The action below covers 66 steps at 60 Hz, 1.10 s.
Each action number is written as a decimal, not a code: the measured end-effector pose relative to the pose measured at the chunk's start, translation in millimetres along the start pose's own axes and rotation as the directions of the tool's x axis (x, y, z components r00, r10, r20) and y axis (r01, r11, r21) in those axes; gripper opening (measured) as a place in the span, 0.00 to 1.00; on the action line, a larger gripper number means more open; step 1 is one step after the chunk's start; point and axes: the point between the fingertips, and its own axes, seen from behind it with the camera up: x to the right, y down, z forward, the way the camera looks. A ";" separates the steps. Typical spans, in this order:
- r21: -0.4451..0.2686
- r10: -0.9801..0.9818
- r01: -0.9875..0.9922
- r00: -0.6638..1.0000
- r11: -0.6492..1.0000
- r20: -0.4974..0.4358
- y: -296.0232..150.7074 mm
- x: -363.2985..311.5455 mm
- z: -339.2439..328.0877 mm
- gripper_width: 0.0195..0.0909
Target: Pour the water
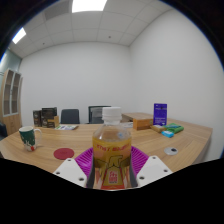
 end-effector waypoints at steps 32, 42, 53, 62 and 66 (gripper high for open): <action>0.062 -0.483 0.485 0.875 0.872 -0.040 -80.1 -89.7 10.6 0.34; 0.132 -0.797 0.801 0.597 0.584 -0.095 -133.7 -172.0 33.5 0.34; 0.121 -0.987 0.990 0.094 0.077 -0.134 -128.1 -244.6 65.0 0.34; 0.095 -0.928 0.931 -0.333 -0.352 -0.169 -111.4 -277.8 75.0 0.34; 0.087 -0.852 0.862 -0.471 -0.500 -0.228 -106.1 -287.7 72.8 0.34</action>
